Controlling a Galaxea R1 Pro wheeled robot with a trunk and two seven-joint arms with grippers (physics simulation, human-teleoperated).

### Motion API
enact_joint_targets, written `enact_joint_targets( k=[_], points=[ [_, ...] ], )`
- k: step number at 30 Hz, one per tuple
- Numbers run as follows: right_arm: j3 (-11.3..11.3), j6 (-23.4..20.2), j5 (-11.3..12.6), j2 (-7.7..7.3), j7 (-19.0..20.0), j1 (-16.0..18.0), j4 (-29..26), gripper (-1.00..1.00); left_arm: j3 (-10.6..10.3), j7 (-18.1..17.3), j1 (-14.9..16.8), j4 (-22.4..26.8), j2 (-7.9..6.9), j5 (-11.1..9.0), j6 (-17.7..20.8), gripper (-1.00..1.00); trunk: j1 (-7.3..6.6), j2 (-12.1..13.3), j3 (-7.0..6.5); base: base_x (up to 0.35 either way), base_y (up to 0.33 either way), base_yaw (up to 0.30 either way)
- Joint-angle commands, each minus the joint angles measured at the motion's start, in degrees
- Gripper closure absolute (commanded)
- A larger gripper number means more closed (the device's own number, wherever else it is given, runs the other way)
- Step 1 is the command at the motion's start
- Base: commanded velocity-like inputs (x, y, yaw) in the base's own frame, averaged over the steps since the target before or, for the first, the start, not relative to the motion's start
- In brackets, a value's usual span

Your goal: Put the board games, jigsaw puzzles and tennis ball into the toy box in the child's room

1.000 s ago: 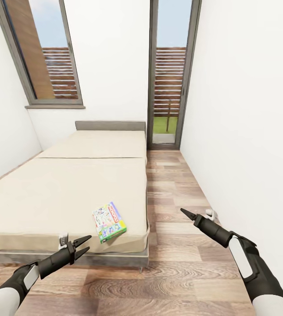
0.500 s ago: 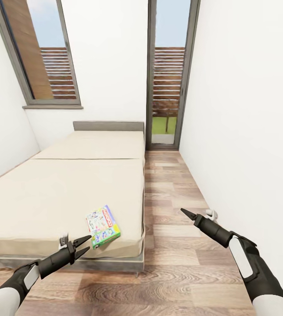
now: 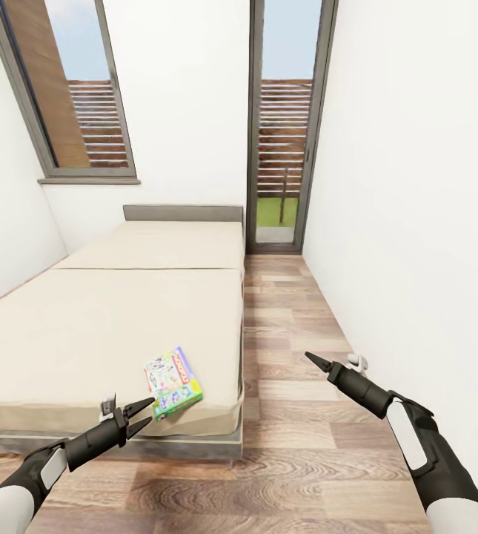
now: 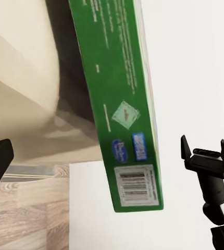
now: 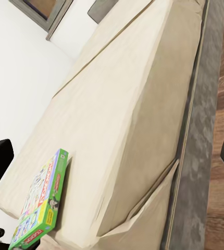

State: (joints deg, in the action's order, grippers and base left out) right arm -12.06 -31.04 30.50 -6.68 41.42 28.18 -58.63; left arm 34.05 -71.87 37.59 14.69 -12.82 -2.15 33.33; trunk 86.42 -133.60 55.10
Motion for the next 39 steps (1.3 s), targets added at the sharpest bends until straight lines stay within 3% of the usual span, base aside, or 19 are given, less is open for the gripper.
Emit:
enact_joint_targets(
  k=[1,39],
  points=[
    [-0.1,-0.4,0.4,0.0,0.1,0.0,0.0,-1.0,0.0,-0.1,0.0,0.0,-0.01,-0.2,0.6,-1.0,-0.01,0.0,0.05,0.0,-0.083,0.0],
    [-0.1,-0.4,0.4,0.0,0.1,0.0,0.0,-1.0,0.0,-0.1,0.0,0.0,0.04,-0.2,0.6,-1.0,-0.01,0.0,0.05,0.02,-0.035,0.0]
  ],
)
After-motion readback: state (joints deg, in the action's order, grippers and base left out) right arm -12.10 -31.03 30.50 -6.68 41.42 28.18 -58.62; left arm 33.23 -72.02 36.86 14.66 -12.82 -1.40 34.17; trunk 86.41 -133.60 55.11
